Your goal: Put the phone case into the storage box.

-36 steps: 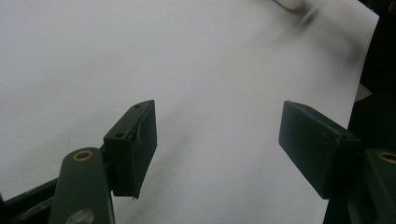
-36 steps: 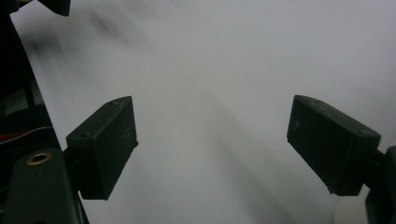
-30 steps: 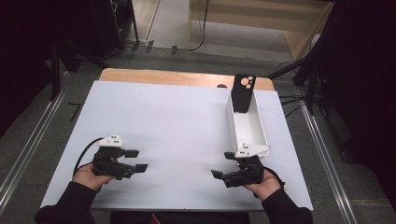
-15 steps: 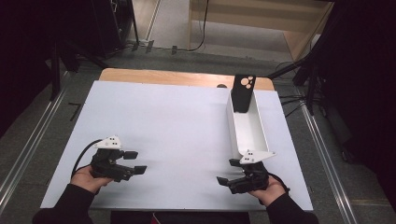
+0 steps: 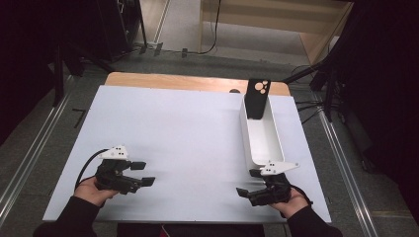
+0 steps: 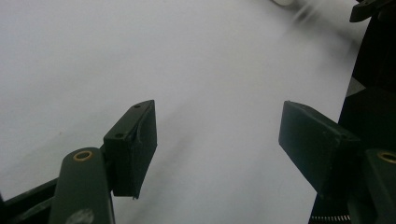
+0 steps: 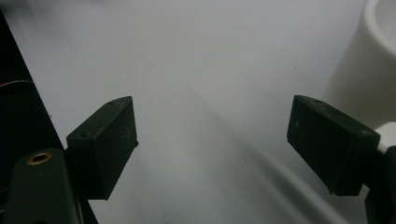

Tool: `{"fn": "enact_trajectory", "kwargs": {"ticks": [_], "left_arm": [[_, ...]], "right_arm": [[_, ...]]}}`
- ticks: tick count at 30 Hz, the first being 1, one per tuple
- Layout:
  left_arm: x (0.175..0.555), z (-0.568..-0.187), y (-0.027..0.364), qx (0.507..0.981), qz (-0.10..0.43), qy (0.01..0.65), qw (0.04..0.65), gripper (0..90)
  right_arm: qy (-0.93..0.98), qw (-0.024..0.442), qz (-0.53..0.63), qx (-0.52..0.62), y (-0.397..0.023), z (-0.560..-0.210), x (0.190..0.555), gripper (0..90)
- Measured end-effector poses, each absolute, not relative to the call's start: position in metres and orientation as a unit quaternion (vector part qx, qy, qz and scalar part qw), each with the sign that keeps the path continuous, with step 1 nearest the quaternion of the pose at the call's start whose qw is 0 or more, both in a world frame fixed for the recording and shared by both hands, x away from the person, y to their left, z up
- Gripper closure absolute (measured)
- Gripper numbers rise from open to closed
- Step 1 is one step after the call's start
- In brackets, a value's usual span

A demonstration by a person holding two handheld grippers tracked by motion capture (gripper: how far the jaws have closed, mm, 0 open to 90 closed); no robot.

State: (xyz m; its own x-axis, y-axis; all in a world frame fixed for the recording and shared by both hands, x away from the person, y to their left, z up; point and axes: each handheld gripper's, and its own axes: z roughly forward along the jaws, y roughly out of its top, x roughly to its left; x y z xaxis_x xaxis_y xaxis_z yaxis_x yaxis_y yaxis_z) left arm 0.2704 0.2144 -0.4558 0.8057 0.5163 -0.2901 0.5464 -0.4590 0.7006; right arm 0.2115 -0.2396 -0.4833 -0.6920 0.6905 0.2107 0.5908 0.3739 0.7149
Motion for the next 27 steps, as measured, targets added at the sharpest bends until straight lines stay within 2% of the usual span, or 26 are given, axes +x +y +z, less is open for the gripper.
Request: {"fn": "enact_trajectory", "kwargs": {"ticks": [6, 27], "left_arm": [[0.2709, -0.4561, 0.2147, 0.855, -0.019, 0.310, 0.416, 27.6], [0.2719, -0.4569, 0.2137, 0.857, -0.022, 0.308, 0.413, 27.6]], "right_arm": [[0.823, 0.066, 0.405, 0.393, -0.2462, -0.4845, 0.2124, 17.3], [0.824, 0.064, 0.405, 0.391, -0.2462, -0.4843, 0.2128, 17.4]]}}
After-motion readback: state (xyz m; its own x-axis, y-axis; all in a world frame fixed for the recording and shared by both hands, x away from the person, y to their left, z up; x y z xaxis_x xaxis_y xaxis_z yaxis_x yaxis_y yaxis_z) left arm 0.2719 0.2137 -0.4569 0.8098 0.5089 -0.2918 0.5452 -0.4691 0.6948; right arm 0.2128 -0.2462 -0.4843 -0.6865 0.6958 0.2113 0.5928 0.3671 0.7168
